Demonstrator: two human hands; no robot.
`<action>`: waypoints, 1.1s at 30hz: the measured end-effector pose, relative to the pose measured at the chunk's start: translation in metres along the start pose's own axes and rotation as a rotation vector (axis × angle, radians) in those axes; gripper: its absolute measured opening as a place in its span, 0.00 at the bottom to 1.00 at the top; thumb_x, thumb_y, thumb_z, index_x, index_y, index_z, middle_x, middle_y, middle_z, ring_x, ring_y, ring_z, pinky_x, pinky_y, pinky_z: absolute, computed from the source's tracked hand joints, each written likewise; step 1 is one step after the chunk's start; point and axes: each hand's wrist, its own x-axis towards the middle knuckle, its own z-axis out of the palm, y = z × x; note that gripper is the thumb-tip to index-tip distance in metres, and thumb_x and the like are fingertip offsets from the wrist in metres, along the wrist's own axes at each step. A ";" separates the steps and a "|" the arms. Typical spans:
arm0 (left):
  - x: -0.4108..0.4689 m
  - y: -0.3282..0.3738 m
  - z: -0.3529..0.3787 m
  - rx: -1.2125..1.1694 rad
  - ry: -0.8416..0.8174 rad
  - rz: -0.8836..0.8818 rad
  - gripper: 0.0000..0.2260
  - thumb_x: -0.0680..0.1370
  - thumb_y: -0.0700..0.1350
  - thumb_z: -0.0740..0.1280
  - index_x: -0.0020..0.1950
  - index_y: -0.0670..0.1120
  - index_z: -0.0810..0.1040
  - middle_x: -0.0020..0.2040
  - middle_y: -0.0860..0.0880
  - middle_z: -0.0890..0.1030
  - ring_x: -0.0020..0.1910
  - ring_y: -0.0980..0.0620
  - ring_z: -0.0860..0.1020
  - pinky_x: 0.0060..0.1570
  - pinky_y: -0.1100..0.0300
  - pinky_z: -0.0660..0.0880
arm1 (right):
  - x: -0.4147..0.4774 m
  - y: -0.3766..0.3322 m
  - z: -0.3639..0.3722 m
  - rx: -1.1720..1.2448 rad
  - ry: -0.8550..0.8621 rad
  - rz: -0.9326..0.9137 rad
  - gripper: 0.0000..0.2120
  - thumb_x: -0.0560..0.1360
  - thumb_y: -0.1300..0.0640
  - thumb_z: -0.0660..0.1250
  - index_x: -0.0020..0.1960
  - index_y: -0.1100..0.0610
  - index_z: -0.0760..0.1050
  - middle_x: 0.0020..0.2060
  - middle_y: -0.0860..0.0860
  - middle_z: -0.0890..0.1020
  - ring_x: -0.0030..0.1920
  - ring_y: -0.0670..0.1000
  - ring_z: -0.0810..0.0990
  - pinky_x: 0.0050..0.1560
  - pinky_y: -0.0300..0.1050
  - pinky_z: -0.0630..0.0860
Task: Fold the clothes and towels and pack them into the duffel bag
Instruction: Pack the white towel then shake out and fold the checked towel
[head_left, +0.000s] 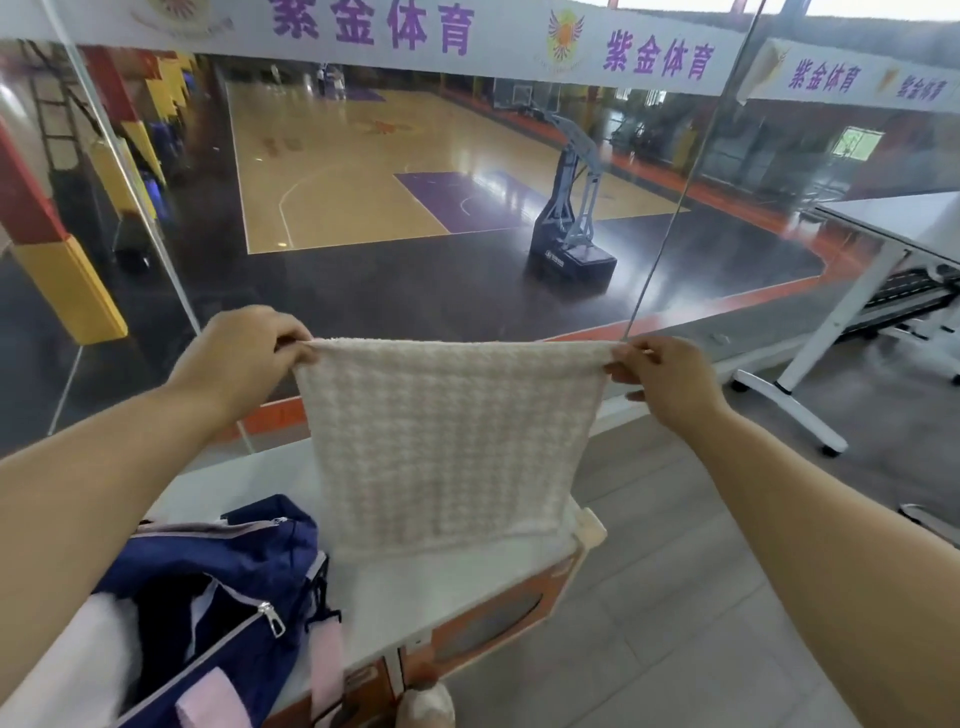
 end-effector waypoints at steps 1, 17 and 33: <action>0.006 0.002 -0.001 -0.003 0.043 0.012 0.07 0.77 0.42 0.66 0.50 0.42 0.82 0.45 0.45 0.80 0.42 0.50 0.73 0.44 0.56 0.67 | 0.007 -0.003 0.000 0.043 0.037 -0.021 0.08 0.77 0.57 0.65 0.40 0.49 0.75 0.38 0.50 0.83 0.44 0.51 0.83 0.43 0.50 0.81; -0.158 -0.022 0.136 -0.213 -0.325 -0.137 0.04 0.71 0.34 0.71 0.42 0.43 0.82 0.41 0.50 0.79 0.40 0.53 0.75 0.41 0.64 0.68 | -0.089 0.160 0.048 -0.080 -0.309 0.292 0.09 0.72 0.61 0.72 0.45 0.48 0.76 0.42 0.49 0.84 0.43 0.47 0.81 0.46 0.43 0.76; -0.158 -0.030 0.151 -0.471 -0.375 -0.472 0.04 0.76 0.40 0.67 0.44 0.49 0.76 0.36 0.48 0.80 0.33 0.52 0.77 0.31 0.62 0.72 | -0.091 0.167 0.070 0.030 -0.319 0.390 0.02 0.76 0.62 0.66 0.46 0.58 0.76 0.39 0.56 0.80 0.35 0.49 0.81 0.32 0.41 0.74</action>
